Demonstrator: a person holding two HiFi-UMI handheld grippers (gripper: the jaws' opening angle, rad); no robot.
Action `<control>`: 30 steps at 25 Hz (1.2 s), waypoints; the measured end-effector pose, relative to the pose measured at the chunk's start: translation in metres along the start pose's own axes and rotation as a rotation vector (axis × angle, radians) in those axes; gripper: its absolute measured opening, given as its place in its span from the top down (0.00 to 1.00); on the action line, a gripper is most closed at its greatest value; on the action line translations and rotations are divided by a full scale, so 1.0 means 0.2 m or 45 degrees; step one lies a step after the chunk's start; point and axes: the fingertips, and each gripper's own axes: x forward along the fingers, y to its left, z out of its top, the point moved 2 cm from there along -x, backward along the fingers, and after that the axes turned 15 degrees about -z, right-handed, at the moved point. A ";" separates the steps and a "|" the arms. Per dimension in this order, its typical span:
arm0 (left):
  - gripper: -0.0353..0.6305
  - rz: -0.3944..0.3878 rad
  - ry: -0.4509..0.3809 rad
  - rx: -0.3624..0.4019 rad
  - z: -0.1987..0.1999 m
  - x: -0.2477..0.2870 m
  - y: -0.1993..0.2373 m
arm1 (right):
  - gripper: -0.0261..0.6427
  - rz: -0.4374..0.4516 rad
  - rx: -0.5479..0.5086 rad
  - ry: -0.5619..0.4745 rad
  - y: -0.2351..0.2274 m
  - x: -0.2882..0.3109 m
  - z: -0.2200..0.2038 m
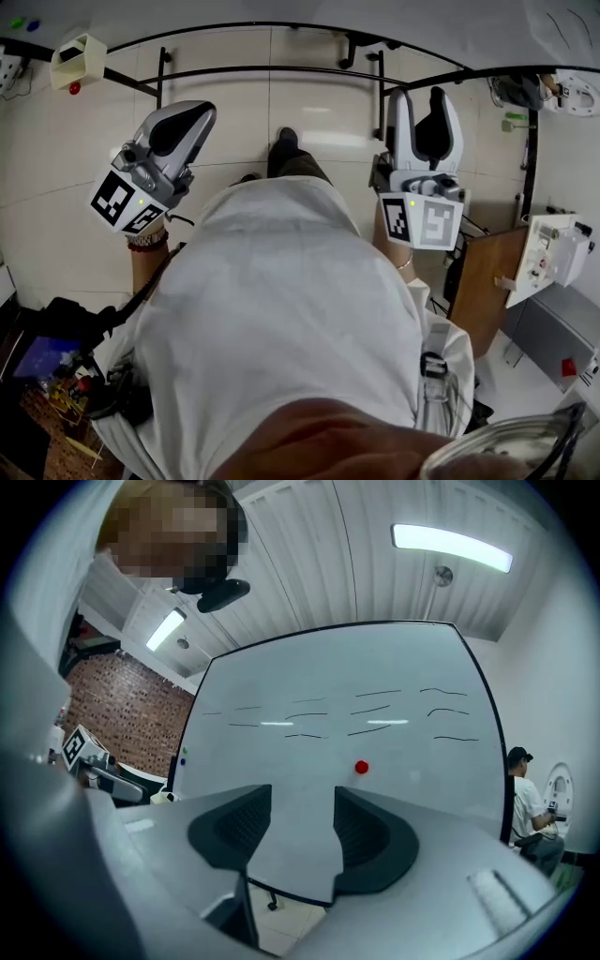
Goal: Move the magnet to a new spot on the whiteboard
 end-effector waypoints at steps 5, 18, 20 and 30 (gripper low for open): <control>0.94 -0.123 -0.048 -0.040 0.02 -0.06 -0.13 | 0.65 -0.056 -0.026 0.032 0.06 -0.17 0.06; 0.94 -0.151 -0.008 0.009 0.08 -0.05 -0.33 | 0.65 -0.086 0.104 0.124 0.03 -0.41 -0.02; 0.94 -0.125 -0.010 0.024 0.11 -0.04 -0.32 | 0.65 -0.015 0.141 0.097 0.08 -0.37 0.01; 0.94 -0.149 0.032 0.101 0.03 0.30 -0.50 | 0.65 0.223 0.123 0.099 -0.02 -0.45 -0.01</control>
